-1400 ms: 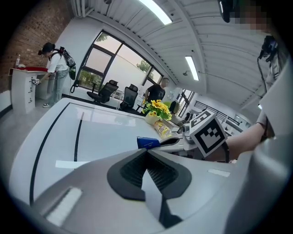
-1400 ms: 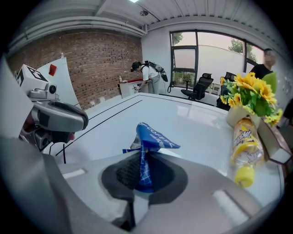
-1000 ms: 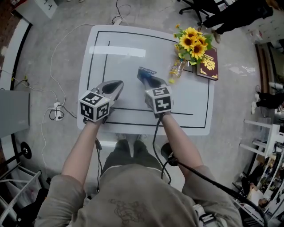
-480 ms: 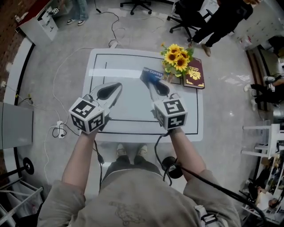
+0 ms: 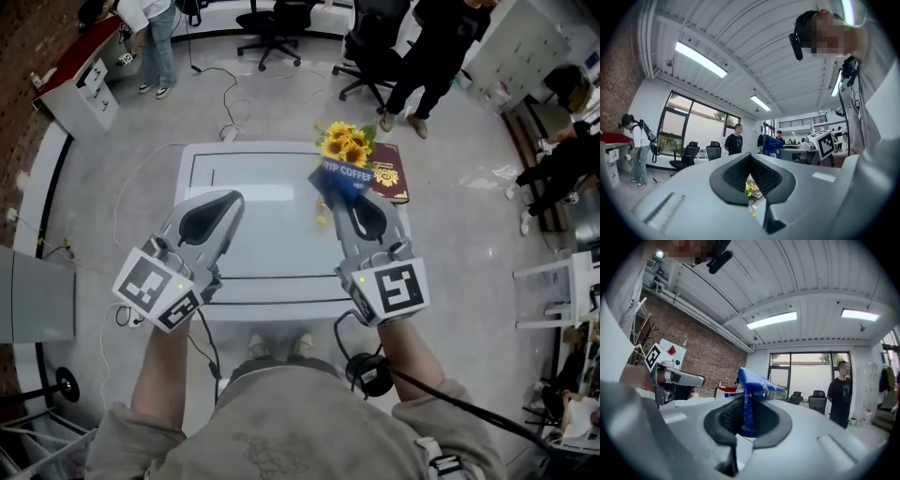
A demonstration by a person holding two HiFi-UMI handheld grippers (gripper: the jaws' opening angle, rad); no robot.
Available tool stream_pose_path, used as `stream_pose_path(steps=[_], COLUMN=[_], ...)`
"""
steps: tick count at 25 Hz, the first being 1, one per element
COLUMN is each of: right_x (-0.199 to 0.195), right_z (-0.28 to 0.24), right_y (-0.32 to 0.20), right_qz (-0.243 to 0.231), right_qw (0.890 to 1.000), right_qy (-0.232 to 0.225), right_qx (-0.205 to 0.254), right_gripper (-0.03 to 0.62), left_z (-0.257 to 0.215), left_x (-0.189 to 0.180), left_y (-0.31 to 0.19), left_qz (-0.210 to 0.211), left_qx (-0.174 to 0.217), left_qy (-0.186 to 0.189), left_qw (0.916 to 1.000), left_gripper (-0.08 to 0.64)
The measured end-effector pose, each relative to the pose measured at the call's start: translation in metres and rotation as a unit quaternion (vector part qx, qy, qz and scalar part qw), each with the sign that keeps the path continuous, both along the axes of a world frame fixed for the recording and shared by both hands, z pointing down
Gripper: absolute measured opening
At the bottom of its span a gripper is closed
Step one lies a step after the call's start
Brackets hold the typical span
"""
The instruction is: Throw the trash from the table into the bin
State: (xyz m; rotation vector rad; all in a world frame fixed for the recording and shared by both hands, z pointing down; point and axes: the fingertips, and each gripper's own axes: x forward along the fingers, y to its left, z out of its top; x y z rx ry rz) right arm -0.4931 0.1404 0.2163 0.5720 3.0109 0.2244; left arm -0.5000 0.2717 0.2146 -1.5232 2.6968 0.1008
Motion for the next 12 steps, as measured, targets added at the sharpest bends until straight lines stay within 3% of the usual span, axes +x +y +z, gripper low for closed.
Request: stream_pose_path(steps=[5, 12], right_x=[0.036, 0.069], right_z=[-0.013, -0.012], right_y=[-0.009, -0.008], right_qz=[0.005, 0.005], right_qw=[1.0, 0.999], right_qy=[-0.029, -0.043], right_qx=[-0.008, -0.006], right_gripper=[0.018, 0.018], left_z=[-0.006, 0.001], left_x=[0.026, 0.045], left_y=[-0.012, -0.003], left_qz=[0.007, -0.01], left_qx=[-0.018, -0.029], left_qy=[-0.025, -0.019], left_qw=[0.9995, 0.9993], left_gripper=[-0.002, -0.002])
